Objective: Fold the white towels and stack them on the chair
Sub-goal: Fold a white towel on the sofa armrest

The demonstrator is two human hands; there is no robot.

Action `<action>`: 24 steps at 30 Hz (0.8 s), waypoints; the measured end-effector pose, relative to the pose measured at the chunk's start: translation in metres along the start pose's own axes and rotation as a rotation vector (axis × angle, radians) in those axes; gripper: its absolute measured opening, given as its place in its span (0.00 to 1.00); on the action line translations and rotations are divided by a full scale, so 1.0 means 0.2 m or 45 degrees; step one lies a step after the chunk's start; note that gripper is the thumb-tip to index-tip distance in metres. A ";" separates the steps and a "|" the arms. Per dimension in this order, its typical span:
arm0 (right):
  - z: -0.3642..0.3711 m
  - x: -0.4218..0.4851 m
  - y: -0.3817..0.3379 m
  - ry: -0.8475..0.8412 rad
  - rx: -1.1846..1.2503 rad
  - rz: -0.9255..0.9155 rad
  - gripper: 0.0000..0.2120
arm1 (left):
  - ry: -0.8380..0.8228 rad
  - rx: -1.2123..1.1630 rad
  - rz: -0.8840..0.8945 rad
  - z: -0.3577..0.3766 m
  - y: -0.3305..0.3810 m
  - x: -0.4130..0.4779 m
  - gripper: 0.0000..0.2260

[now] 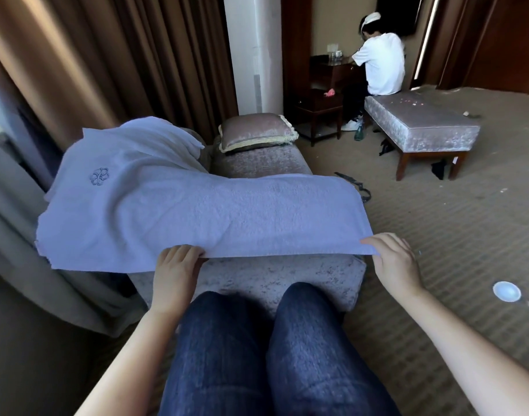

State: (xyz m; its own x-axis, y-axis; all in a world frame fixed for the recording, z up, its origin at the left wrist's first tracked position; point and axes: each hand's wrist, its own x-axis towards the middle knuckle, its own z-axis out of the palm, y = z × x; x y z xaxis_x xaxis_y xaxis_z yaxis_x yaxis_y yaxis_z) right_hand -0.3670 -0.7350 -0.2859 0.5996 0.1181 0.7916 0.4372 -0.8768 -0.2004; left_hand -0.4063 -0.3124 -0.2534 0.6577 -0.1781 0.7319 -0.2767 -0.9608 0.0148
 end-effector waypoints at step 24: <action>-0.09 0.32 -0.04 0.057 0.475 0.666 0.07 | 0.046 -0.159 0.123 -0.16 -0.12 0.65 0.11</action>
State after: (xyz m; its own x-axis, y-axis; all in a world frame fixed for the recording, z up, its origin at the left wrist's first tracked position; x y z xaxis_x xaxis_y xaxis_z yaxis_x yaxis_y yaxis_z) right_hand -0.3443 -0.7297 -0.2232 0.7717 -0.3080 0.5565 0.3032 -0.5910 -0.7475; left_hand -0.3362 -0.3052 -0.1357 0.5988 -0.2583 0.7581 -0.4238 -0.9054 0.0262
